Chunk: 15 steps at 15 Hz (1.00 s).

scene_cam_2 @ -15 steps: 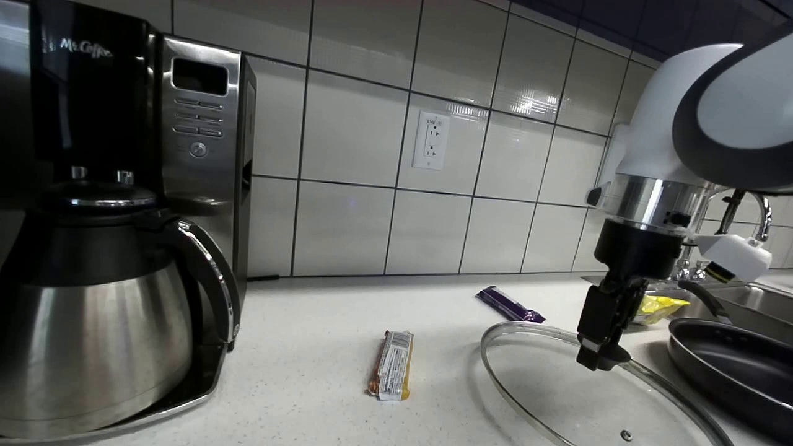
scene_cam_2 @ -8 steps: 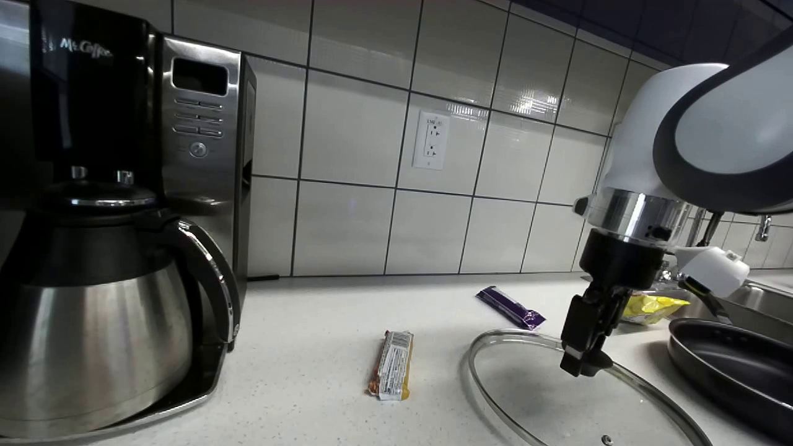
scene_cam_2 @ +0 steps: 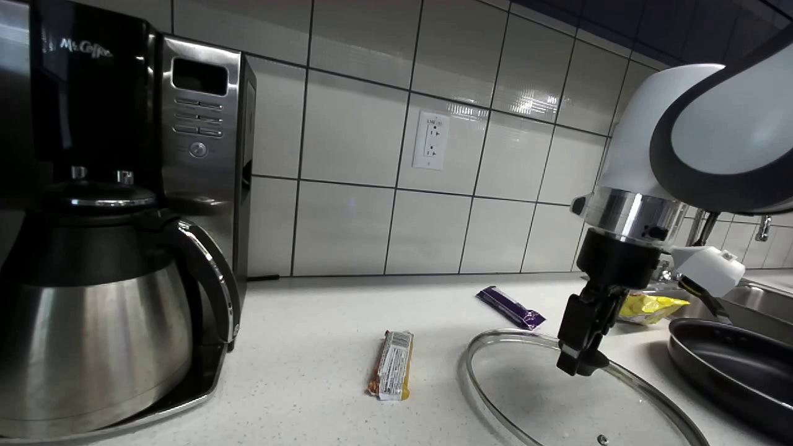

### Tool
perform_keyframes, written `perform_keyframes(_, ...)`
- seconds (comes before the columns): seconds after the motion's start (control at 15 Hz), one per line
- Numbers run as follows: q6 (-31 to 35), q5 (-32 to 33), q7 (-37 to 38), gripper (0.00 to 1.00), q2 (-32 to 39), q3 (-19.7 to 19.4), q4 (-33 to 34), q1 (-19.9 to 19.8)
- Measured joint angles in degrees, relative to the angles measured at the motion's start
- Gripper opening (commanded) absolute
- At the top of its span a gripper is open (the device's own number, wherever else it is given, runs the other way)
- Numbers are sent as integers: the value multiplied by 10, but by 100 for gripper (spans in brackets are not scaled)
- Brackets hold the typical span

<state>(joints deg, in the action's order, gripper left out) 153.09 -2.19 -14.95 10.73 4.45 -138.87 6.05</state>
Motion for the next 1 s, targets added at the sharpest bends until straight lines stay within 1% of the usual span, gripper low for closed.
perform_keyframes(0.07, 0, 0, 0, 100, 0, 1, 1, 0)
perform_keyframes(1.0, -13, 0, 0, 100, 0, 3, 22, -1)
